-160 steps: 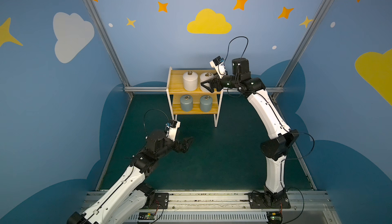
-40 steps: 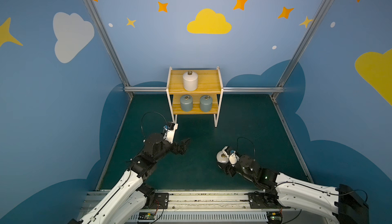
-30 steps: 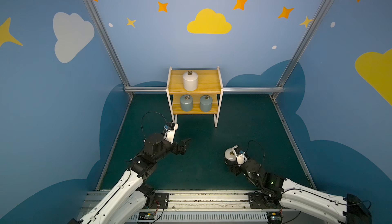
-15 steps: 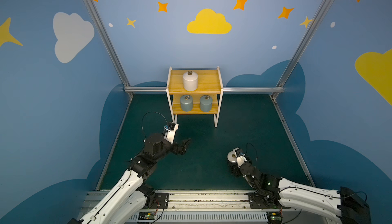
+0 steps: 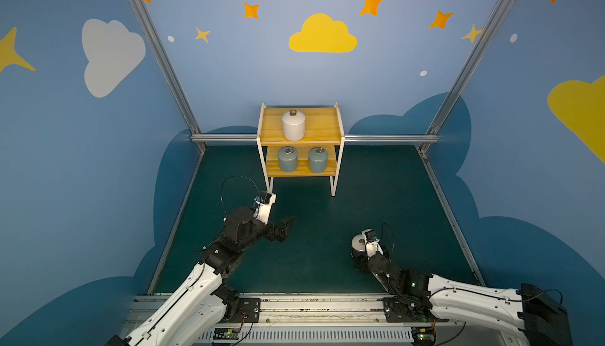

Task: Remove the tea canisters from the shelf
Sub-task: Place the tea canister at the center of the board.

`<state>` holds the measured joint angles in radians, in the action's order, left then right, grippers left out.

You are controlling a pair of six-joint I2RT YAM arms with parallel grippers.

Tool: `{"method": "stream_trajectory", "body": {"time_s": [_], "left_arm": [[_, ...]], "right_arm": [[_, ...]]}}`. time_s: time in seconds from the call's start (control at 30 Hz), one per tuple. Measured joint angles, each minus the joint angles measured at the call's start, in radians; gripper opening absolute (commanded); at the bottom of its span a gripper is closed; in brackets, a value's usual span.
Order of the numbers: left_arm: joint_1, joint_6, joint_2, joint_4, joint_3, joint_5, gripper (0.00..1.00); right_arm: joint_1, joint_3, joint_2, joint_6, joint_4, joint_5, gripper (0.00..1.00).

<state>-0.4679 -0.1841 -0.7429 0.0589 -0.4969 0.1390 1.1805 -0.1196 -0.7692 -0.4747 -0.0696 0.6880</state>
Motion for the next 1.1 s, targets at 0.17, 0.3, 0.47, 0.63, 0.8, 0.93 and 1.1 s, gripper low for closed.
{"method": "stream_trajectory", "body": {"time_s": [0.17, 0.3, 0.47, 0.63, 0.8, 0.93, 1.1], "left_arm": [[0.0, 0.0, 0.001, -0.005, 0.001, 0.0, 1.0], [0.0, 0.0, 0.001, -0.008, 0.002, 0.0, 1.0], [0.0, 0.0, 0.003, -0.014, 0.012, 0.0, 1.0], [0.0, 0.0, 0.005, -0.014, 0.018, 0.0, 1.0], [0.0, 0.0, 0.011, -0.014, 0.018, 0.0, 1.0], [0.0, 0.0, 0.011, -0.015, 0.018, 0.0, 1.0], [0.0, 0.0, 0.01, -0.015, 0.018, 0.0, 1.0]], "right_arm": [[0.013, 0.0, 0.013, -0.032, 0.024, 0.012, 0.67], [0.016, 0.0, 0.014, -0.046, 0.029, 0.019, 0.68], [0.021, 0.0, 0.016, -0.063, 0.037, 0.024, 0.71], [0.032, -0.003, 0.04, -0.075, 0.076, 0.031, 0.74], [0.041, -0.005, 0.081, -0.086, 0.131, 0.035, 0.75], [0.042, -0.006, 0.091, -0.09, 0.147, 0.035, 0.78], [0.042, -0.007, 0.082, -0.094, 0.148, 0.037, 0.81]]}}
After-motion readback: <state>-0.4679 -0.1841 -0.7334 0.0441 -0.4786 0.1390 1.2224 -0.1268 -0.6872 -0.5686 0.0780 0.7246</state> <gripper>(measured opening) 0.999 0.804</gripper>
